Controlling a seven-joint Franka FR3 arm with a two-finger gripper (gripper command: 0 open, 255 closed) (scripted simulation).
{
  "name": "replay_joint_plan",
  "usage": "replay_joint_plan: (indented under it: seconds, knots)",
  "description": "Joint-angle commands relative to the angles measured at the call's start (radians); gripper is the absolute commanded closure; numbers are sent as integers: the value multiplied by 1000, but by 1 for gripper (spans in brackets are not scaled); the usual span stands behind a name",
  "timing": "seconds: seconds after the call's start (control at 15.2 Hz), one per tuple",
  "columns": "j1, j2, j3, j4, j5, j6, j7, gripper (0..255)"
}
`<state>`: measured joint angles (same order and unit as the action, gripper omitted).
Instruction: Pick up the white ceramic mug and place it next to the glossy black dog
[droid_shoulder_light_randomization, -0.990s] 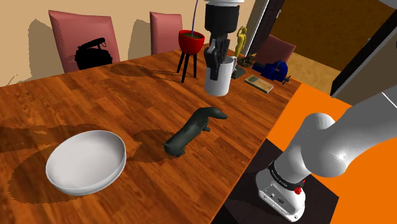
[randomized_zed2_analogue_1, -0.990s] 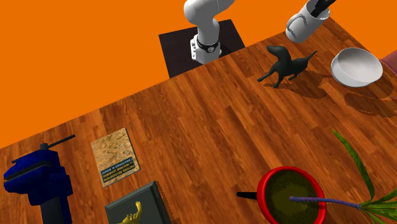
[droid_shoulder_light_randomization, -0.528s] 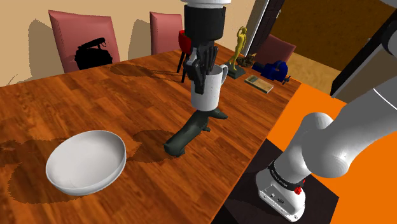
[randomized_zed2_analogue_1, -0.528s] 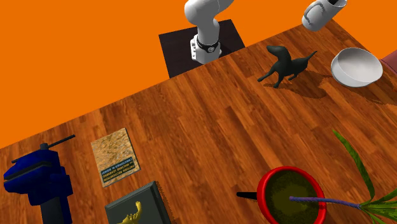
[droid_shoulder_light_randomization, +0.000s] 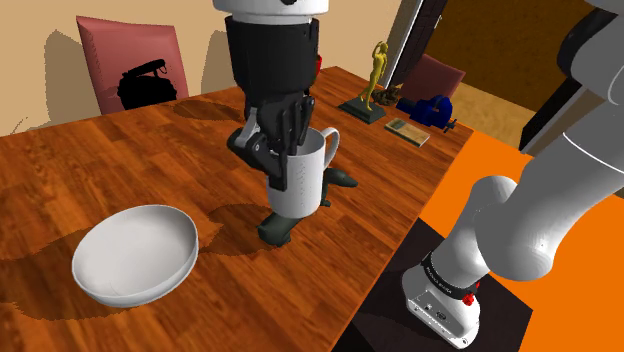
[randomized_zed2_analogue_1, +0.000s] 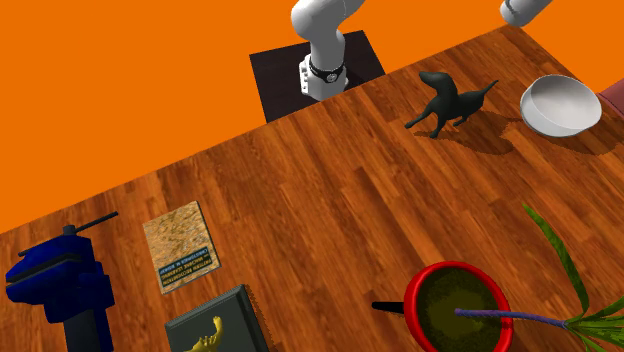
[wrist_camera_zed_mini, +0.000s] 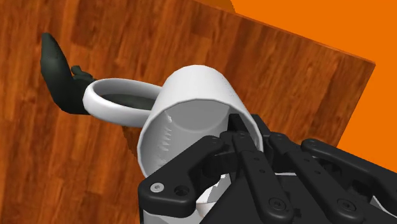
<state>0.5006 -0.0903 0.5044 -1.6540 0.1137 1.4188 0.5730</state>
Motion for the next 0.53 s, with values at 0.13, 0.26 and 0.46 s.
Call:
replay_joint_plan:
  seconds: [0.13, 0.26, 0.46]
  knots:
    - [5, 10, 8, -40, -2, 50, 11, 255]
    - [5, 4, 7, -73, 1, 77, 7, 255]
    - [5, -2, 7, -119, 3, 118, 2, 255]
